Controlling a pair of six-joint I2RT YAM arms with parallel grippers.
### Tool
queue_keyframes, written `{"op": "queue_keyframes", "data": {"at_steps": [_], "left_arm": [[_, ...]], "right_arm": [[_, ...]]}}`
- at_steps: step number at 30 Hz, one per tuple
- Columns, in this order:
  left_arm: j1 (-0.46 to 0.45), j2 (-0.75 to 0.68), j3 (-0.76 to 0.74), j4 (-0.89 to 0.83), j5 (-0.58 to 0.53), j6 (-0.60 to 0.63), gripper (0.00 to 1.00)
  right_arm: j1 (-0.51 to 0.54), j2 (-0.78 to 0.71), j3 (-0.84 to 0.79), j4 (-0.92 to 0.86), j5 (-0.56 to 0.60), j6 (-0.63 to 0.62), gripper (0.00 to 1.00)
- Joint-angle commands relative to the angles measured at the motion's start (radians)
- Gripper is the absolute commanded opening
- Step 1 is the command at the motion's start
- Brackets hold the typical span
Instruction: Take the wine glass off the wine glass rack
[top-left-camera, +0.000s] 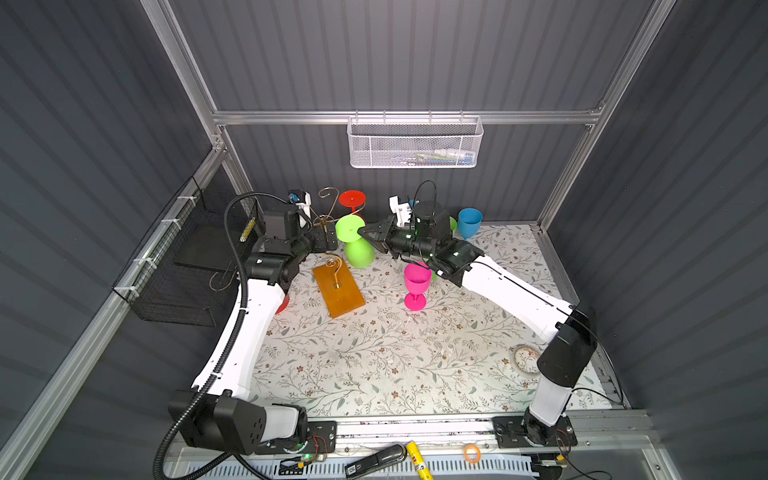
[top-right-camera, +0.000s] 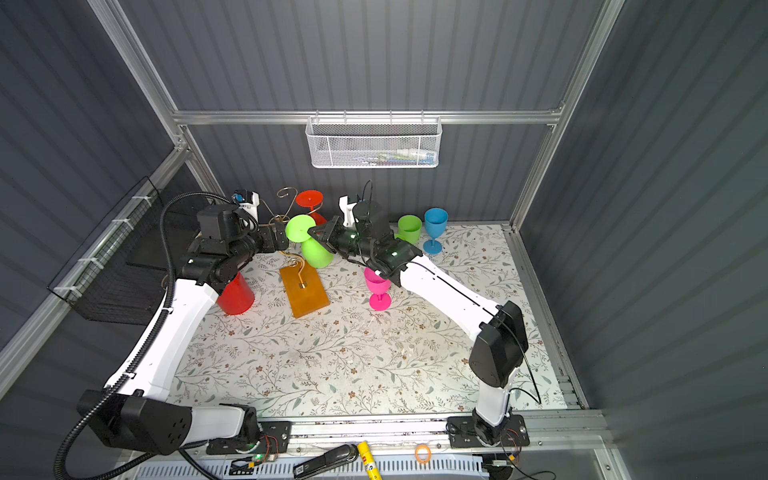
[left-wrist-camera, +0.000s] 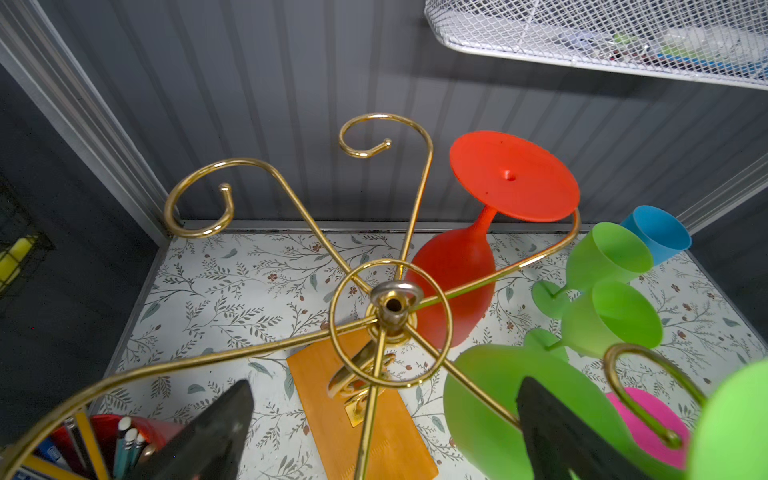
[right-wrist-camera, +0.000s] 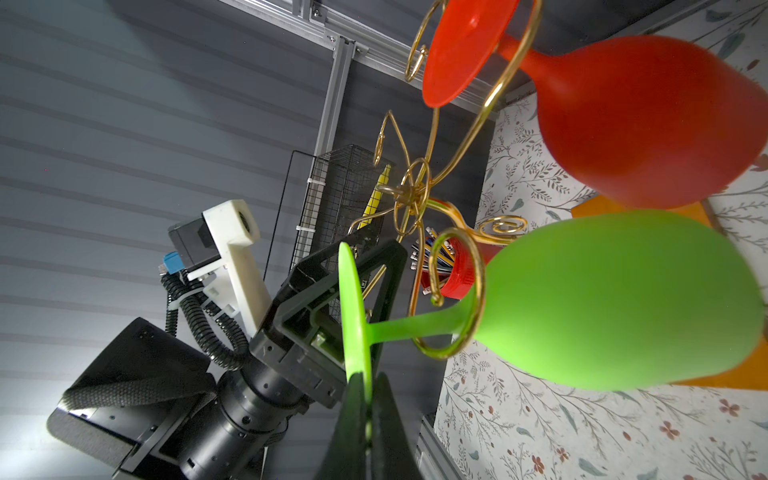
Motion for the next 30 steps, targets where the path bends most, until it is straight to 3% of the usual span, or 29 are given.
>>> {"op": "queue_keyframes", "data": {"at_steps": [1, 7, 19, 30], "left_arm": [[-0.003, -0.037, -0.014, -0.019, -0.047, -0.015, 0.99], [0.000, -0.064, -0.021, -0.014, -0.083, -0.035, 0.99], [0.002, -0.076, -0.021, 0.004, -0.038, -0.044, 0.99], [0.004, -0.067, -0.021, 0.003, -0.031, -0.047, 0.99]], "right_arm": [[0.004, 0.016, 0.046, 0.006, -0.001, -0.014, 0.00], [0.006, 0.033, 0.076, -0.009, -0.002, -0.017, 0.00], [0.004, 0.063, 0.115, -0.023, 0.002, -0.017, 0.00], [-0.002, -0.007, 0.022, 0.003, 0.009, -0.026, 0.00]]}}
